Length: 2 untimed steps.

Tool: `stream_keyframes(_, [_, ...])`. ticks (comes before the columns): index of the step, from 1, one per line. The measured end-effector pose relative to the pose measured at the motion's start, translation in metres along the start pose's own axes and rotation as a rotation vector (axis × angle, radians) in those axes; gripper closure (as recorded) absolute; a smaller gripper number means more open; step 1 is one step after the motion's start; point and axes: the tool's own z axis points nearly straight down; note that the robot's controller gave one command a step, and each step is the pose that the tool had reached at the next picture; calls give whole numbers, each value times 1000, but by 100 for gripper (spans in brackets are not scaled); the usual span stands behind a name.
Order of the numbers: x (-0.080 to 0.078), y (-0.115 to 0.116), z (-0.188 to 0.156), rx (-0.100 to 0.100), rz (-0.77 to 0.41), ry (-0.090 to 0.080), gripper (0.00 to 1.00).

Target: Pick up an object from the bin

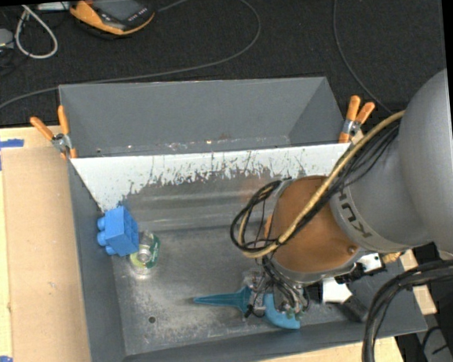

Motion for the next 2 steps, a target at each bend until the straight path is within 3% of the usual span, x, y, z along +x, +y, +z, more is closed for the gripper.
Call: stream_keyframes(2, [2, -5, -1, -1, 1, -1, 100])
